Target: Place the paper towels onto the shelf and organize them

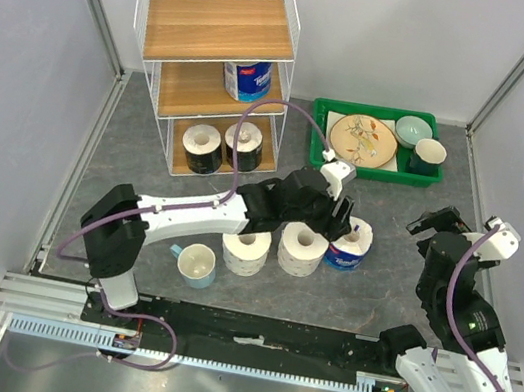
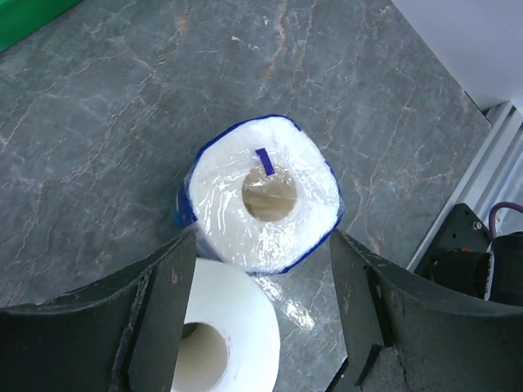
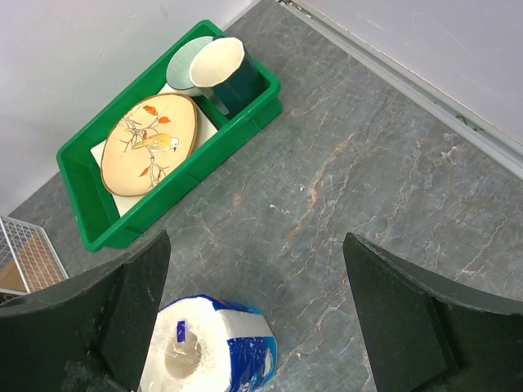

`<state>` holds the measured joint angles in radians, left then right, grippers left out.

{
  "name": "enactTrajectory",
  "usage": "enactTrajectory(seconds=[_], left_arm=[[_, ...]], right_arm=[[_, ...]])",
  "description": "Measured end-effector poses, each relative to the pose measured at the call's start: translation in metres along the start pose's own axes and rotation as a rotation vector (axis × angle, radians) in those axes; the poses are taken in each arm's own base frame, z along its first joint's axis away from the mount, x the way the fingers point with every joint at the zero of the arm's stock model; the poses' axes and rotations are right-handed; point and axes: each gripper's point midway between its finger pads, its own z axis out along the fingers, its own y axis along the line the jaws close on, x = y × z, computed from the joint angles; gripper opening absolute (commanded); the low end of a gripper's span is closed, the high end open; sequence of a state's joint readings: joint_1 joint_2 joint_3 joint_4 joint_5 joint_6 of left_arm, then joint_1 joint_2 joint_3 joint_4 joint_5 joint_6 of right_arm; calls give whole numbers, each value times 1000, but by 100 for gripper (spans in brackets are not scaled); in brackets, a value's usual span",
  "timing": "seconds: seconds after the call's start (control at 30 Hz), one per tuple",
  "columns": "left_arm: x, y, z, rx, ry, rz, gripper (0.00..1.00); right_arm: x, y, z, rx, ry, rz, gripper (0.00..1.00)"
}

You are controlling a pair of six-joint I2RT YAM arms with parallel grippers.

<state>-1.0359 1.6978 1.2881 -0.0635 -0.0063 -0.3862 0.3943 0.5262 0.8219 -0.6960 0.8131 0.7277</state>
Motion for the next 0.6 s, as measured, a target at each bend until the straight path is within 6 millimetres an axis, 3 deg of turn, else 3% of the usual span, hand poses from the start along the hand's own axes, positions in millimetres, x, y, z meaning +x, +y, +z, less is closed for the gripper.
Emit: enactTrajectory(seconds=[0.23,0.43,0.6], left_arm=[[1,-3,28,-4,24,38,73],[22,11,48,-73,99,83,73],[38,25,50,-129,147,100,73]], right_arm=[[1,-1,0,-1,4,-5,95],[2,-2,-1,-1,8,-12,95],[4,-2,-1,-2,11,-14,96]])
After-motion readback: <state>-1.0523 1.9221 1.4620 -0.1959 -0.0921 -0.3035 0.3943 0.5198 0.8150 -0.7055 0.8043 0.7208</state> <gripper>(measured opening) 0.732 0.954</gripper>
